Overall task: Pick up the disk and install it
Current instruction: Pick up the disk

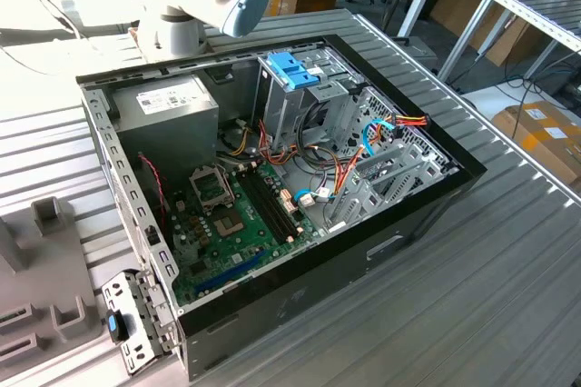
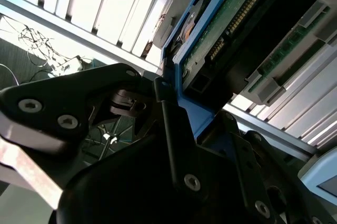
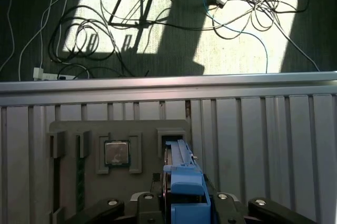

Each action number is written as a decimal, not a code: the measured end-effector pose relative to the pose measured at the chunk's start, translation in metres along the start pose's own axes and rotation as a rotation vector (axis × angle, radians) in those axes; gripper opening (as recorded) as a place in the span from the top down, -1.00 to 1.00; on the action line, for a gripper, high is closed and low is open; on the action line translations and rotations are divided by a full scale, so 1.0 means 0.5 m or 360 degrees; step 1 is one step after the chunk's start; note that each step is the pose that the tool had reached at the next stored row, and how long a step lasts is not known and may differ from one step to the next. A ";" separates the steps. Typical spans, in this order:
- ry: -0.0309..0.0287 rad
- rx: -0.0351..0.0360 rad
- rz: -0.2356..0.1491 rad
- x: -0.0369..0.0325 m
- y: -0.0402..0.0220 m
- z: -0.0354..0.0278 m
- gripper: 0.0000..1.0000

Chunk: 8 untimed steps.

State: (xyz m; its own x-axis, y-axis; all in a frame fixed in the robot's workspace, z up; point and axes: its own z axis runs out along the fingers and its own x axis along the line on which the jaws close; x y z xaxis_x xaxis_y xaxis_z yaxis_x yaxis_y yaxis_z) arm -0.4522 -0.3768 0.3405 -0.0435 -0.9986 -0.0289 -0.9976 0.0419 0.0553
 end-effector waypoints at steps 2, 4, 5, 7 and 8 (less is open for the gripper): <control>0.00000 0.0000 0.0000 0.000 0.000 -0.003 0.25; 0.00000 0.0000 0.0000 0.000 0.000 -0.005 0.25; 0.00000 0.0000 0.0000 0.000 0.000 -0.006 0.25; -0.00001 0.0000 0.0000 0.000 0.000 -0.009 0.25; -0.00001 0.0000 0.0000 0.000 0.001 -0.010 0.25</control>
State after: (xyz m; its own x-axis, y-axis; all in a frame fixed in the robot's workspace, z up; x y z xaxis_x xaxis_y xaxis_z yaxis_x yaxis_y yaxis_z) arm -0.4521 -0.3768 0.3457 -0.0435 -0.9986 -0.0289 -0.9976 0.0418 0.0553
